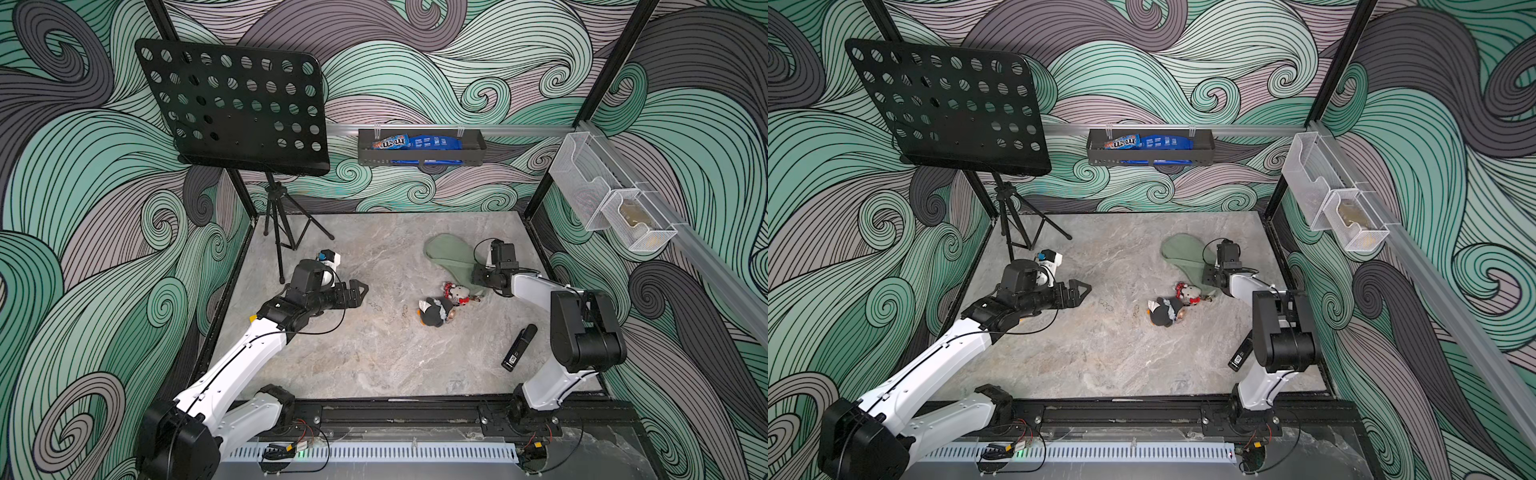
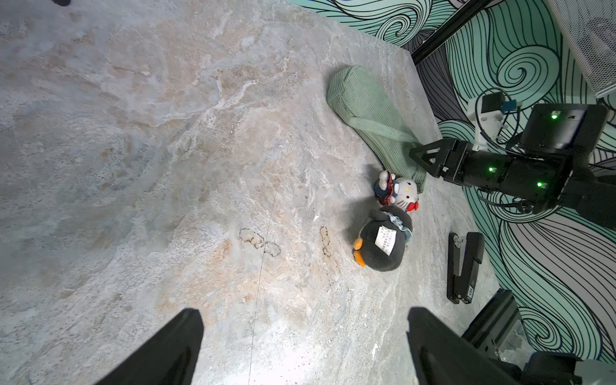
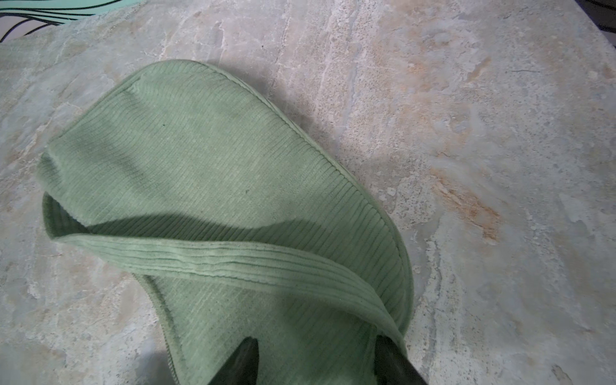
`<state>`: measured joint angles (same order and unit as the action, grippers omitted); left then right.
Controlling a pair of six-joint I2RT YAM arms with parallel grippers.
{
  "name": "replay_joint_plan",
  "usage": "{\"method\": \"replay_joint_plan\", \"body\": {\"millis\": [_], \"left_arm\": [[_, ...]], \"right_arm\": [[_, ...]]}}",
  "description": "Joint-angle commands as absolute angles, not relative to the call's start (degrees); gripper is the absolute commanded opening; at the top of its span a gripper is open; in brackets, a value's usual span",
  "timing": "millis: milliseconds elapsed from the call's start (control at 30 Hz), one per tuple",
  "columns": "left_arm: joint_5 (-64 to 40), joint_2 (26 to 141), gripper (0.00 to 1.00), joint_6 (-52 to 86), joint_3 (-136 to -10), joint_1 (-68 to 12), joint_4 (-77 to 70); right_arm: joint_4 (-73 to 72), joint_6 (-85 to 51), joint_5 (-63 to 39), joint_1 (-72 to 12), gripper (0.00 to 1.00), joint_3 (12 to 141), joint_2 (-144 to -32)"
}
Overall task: Remove the decoration from the bag
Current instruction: Pick up the bag from the center of the board.
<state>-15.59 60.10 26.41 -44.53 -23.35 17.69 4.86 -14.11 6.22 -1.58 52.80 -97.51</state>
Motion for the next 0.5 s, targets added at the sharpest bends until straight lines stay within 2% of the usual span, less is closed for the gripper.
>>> {"method": "replay_joint_plan", "body": {"millis": [0, 167, 300, 467], "left_arm": [[-16.61, 60.53, 0.98, 26.02, -45.55, -23.73, 17.09], [-16.61, 60.72, 0.98, 26.03, -45.75, -23.81, 17.01], [-16.61, 60.95, 0.98, 26.15, -45.58, -23.85, 16.91], [-16.7, 61.28, 0.98, 26.16, -45.54, -23.99, 16.87]], "right_arm": [[4.43, -14.2, 6.68, -1.72, 0.6, 52.57, -97.06], [2.96, -13.1, 2.44, -1.98, 0.65, 50.86, -88.96], [2.85, -12.75, 2.89, -1.44, 0.66, 49.41, -82.93], [1.98, -13.73, 3.14, 1.35, 0.65, 48.18, -83.37]]}}
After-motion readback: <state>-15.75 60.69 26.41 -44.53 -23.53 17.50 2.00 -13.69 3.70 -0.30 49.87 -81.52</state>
